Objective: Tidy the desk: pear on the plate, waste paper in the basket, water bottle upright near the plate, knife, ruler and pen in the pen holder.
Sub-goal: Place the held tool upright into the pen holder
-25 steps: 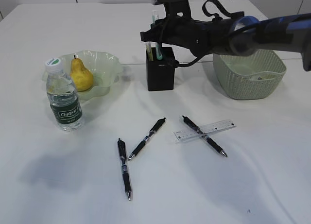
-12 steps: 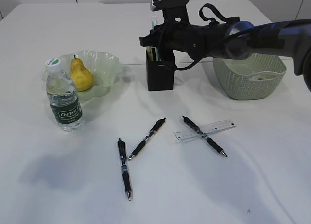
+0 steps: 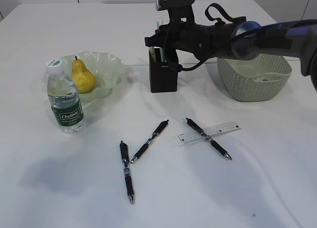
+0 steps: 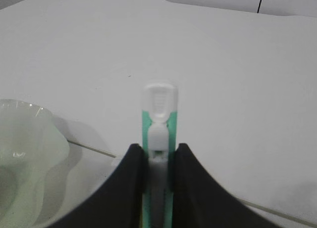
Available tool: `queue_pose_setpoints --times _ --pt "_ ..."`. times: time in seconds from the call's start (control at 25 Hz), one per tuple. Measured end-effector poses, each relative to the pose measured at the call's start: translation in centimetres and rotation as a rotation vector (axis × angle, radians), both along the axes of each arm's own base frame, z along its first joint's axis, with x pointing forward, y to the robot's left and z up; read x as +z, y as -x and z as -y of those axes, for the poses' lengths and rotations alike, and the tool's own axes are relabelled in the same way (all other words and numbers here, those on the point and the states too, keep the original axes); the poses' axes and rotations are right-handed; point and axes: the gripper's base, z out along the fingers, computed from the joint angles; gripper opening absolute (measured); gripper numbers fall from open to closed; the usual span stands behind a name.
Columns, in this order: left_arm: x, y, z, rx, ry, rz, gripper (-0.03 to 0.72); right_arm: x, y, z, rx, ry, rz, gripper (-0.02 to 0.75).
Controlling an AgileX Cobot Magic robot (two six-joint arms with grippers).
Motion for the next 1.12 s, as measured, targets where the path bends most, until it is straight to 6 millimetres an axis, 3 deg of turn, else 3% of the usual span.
queue_pose_setpoints --times 0.32,0.68,1.0,1.12 --pt "0.0 0.0 0.0 0.000 0.000 0.000 0.520 0.0 0.0 0.0 0.000 0.000 0.000 0.162" --pt "0.0 0.0 0.0 0.000 0.000 0.000 0.520 -0.2 0.1 0.0 0.000 0.008 -0.023 0.257" --pt "0.0 0.0 0.0 0.000 0.000 0.000 0.520 -0.3 0.1 0.0 -0.002 0.011 -0.058 0.269" --pt "0.0 0.0 0.0 0.000 0.000 0.000 0.520 0.8 0.0 0.1 -0.010 -0.005 -0.088 0.269"
